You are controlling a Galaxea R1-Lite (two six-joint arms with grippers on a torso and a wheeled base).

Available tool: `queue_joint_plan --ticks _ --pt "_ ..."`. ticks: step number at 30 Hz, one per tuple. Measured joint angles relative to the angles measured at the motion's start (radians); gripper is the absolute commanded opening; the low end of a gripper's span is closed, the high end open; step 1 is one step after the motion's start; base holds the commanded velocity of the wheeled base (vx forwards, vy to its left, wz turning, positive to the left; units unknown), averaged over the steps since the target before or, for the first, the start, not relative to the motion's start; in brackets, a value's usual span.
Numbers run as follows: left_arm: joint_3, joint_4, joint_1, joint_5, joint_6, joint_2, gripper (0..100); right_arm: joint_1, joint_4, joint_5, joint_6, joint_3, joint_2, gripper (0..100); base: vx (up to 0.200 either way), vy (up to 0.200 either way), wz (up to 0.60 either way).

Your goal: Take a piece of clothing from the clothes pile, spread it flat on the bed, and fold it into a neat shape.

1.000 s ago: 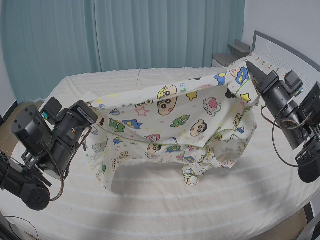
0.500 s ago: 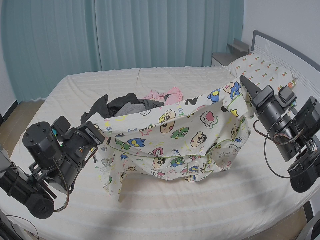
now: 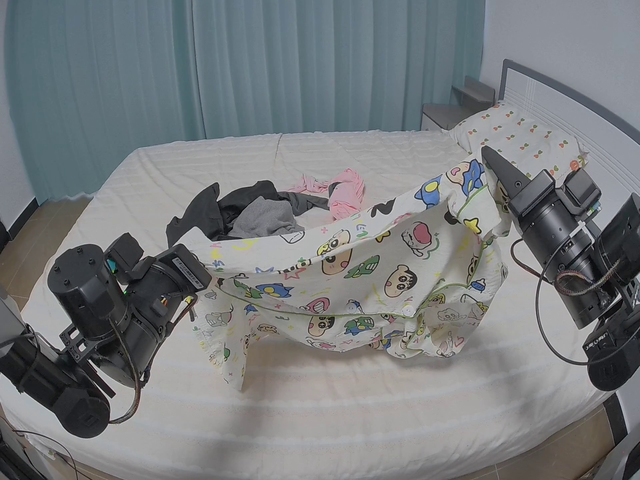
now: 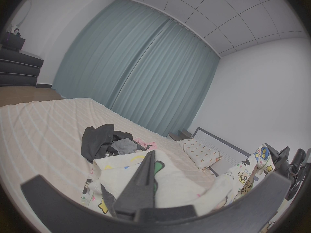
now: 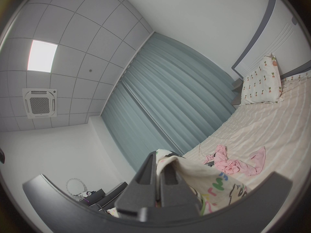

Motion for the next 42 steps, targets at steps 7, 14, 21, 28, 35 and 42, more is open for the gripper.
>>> queue_joint_plan --ticks 7,14,21,28,35,42 --pt "-0.002 -0.002 -0.001 0.0 -0.001 0.003 0 0.0 0.0 0.003 0.0 0.004 -0.005 0 0.0 0.0 0.0" --pt "0.003 -0.002 -0.011 0.002 -0.001 0.002 0 0.0 0.0 0.003 0.0 0.006 -0.005 0 0.0 0.0 0.0" --pt "0.003 -0.001 -0.015 -0.002 -0.006 0.001 0 0.0 0.0 0.005 0.0 0.006 -0.003 0 0.0 0.114 0.0" --pt "0.003 -0.001 -0.008 -0.003 0.001 -0.001 0 -0.002 0.001 0.005 0.0 0.006 -0.003 0 0.0 0.2 0.0" --pt "0.002 -0.001 0.018 -0.003 0.01 -0.012 0 0.0 0.0 0.005 0.0 0.006 0.003 0 0.0 0.2 0.0" --pt "0.003 -0.001 0.035 -0.002 0.009 -0.042 0 0.018 0.001 0.005 -0.001 0.004 0.012 0 0.0 0.2 0.0"
